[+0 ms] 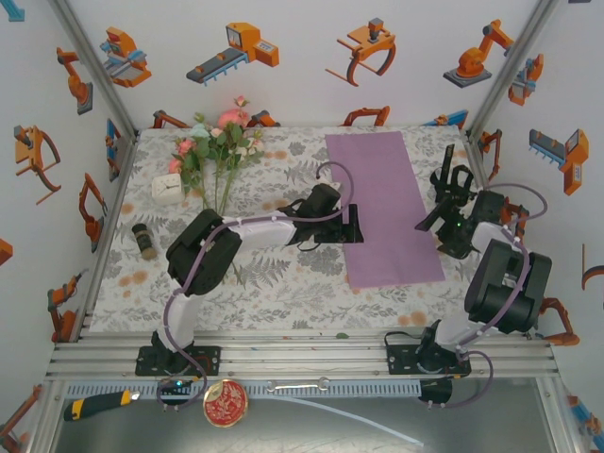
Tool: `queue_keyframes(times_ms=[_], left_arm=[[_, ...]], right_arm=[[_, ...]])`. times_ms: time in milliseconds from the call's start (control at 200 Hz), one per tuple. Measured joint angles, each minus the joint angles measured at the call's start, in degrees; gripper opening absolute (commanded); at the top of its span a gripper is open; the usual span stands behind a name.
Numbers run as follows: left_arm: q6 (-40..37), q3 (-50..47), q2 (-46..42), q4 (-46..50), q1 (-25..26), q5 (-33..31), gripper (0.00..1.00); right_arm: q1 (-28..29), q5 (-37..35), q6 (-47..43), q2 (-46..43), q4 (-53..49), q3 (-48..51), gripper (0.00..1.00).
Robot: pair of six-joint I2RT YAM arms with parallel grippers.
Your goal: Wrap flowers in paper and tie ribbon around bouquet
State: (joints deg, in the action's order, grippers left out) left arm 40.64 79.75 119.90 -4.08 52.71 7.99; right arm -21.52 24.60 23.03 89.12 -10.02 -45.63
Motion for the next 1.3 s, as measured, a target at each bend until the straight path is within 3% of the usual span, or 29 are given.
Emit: queue_keyframes(times_ms=[125,270,416,516,631,706,786,991,1131,1297], left_arm=[[0.0,0.1,0.3,-0.6,0.1,0.9,0.78],[-0.2,0.2,0.3,-0.2,0.1,0.6,0.77],[-0.7,0.5,0.3,0.7,0.1,0.1,0.77],[-1.1,0.9,0.3,1.5,0.0,-0.6,0.77],[-1.5,1.0,0.3,1.9,-0.2,-0.9,0.78],[-2.1,0.9,0.1,1.8,-0.6,-0.9,0.84],[-3.5,-2.0,-2.0,0.4,-1.3,-0.9,0.9],[-13.8,-17.1,-17.4,-9.2,-1.4,1.1,0.93],[-22.1,-19.3,-22.3,-18.5,5.2,3.8,0.95],[-28.6,-14.4,-15.7,-22.7,13.4,2.8,1.0]], right_arm=[[0.0,1.5,0.5,-1.3,0.3,1.7,0.81],[0.0,3.3,1.9,-4.6,0.1,5.4,0.62],[0.0,4.1,3.0,-8.1,-0.9,7.9,0.57],[0.0,3.6,3.0,-10.3,-1.8,8.0,0.49],[0.0,3.6,3.3,-11.9,-2.2,8.0,0.22],[0.0,4.9,3.9,-12.5,-2.1,8.0,0.06],[0.1,6.4,6.0,-13.4,-1.6,8.2,0.06],[4.2,7.4,10.5,-17.1,-0.6,8.1,0.07],[6.6,7.2,13.3,-17.4,-0.3,7.4,0.07],[10.1,5.8,16.0,-18.3,0.0,6.5,0.07]])
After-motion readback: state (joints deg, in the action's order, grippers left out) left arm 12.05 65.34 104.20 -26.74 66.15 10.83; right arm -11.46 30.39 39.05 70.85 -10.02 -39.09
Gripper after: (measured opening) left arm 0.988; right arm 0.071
